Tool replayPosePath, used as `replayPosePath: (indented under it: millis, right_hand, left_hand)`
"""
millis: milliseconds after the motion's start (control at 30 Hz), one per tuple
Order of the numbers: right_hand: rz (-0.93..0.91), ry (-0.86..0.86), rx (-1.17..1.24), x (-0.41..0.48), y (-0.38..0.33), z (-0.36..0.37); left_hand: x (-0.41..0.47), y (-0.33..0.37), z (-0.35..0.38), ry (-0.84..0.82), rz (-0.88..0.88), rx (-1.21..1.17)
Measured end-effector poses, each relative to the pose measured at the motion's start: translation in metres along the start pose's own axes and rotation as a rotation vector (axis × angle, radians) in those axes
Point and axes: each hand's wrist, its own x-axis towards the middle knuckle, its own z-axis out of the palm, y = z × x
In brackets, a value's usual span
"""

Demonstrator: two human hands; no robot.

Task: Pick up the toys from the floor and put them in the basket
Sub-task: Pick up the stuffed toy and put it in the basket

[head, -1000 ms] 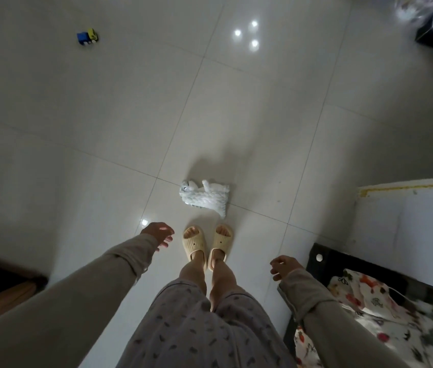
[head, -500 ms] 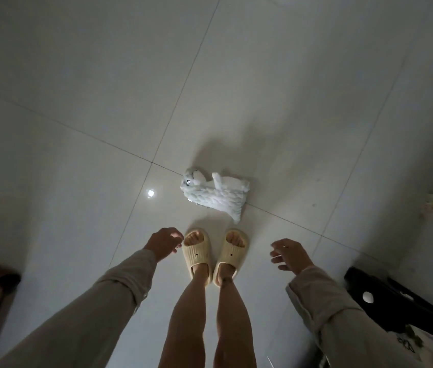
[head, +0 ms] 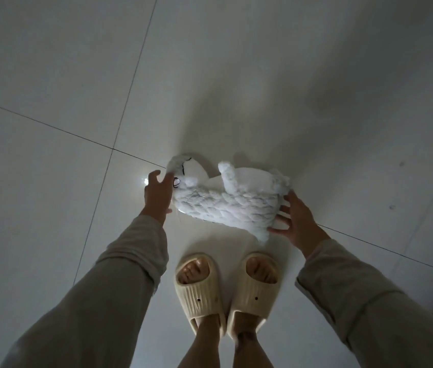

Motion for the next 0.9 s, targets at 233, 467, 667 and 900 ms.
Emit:
replayPosePath:
  millis: [233, 467, 667, 900]
  right_hand:
    - [0.017, -0.074, 0.025, -0.009, -0.001, 0.002]
    - [-0.005, -0.074, -0.04, -0.153, -0.001, -0.027]
    - [0.023, -0.009, -0.104, -0.325, -0.002, -0.057]
    - [-0.014, 0.057, -0.143, -0.496, -0.01, -0.08]
  left_hand:
    - [-0.002, 0.002, -0.002, -0.143, -0.064, -0.093]
    - [-0.137, -0.003, -0.067, -0.217, -0.111, -0.15]
    - [-0.292, 0.008, -0.141, -0.309, -0.152, -0.197]
    - [-0.452, 0.025, -0.211, -0.25, -0.153, -0.256]
